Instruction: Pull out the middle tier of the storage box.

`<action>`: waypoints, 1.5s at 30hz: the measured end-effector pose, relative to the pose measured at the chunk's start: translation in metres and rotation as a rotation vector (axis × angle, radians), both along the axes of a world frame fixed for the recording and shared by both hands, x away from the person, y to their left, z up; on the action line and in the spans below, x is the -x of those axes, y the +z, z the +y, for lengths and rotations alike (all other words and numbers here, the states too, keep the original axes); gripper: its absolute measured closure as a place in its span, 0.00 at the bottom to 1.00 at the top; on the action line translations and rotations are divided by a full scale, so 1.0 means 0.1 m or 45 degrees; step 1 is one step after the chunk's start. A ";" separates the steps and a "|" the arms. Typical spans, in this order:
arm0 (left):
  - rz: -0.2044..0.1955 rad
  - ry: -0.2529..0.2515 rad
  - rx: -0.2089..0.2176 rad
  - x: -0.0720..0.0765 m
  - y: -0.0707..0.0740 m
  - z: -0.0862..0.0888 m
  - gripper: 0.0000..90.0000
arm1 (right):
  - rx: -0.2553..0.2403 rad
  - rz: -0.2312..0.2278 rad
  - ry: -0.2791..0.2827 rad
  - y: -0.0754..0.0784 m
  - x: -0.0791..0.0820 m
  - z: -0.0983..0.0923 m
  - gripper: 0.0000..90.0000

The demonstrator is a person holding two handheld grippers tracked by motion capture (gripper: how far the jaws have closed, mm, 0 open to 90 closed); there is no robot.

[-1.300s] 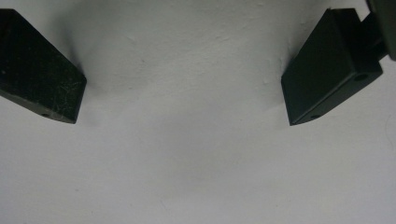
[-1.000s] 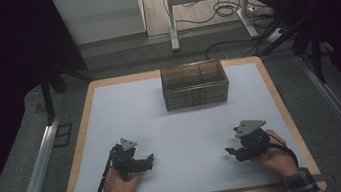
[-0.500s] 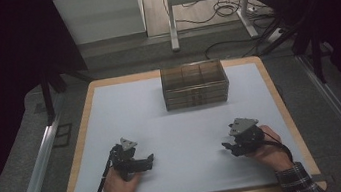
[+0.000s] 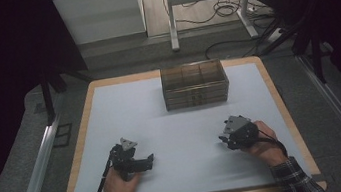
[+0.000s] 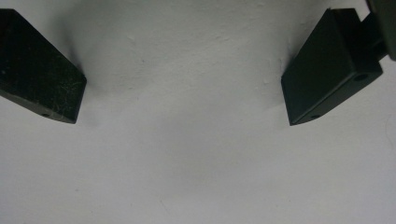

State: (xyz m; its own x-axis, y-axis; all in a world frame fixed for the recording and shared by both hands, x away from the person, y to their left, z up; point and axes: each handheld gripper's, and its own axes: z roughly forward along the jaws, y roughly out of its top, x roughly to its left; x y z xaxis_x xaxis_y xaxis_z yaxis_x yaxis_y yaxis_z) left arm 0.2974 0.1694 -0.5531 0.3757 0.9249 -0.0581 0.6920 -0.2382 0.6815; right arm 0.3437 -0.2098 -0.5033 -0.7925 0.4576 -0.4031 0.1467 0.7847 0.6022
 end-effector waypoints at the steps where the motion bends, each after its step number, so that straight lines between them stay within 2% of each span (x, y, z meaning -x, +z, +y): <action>1: 0.000 0.000 0.000 0.00 0.00 0.00 0.00 | 0.006 -0.006 0.001 0.00 -0.01 0.01 0.47; 14: 0.000 0.000 0.000 0.00 0.00 0.00 0.00 | 0.096 -0.101 0.028 -0.03 -0.08 0.16 0.48; 19: 0.000 0.000 0.000 0.00 0.00 0.00 0.00 | 0.148 -0.167 0.039 -0.05 -0.11 0.23 0.48; 24: 0.000 0.000 0.000 0.00 0.00 0.00 0.00 | 0.181 -0.191 0.049 -0.06 -0.12 0.29 0.48; 27: 0.000 0.000 0.000 0.00 0.00 0.00 0.00 | 0.219 -0.232 0.042 -0.09 -0.14 0.34 0.48; 37: 0.000 0.000 0.000 0.00 0.00 0.00 0.00 | 0.267 -0.308 0.021 -0.09 -0.21 0.41 0.48; 45: 0.000 0.001 0.001 0.00 0.00 0.00 0.00 | 0.347 -0.382 0.036 -0.12 -0.26 0.52 0.50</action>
State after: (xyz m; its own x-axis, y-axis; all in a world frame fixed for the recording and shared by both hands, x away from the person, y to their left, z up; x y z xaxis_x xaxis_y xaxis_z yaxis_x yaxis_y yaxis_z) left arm 0.2973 0.1694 -0.5531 0.3752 0.9251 -0.0586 0.6921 -0.2375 0.6816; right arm 0.3697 -0.1581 -0.5154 -0.6323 0.2815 -0.7218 -0.0277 0.9229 0.3841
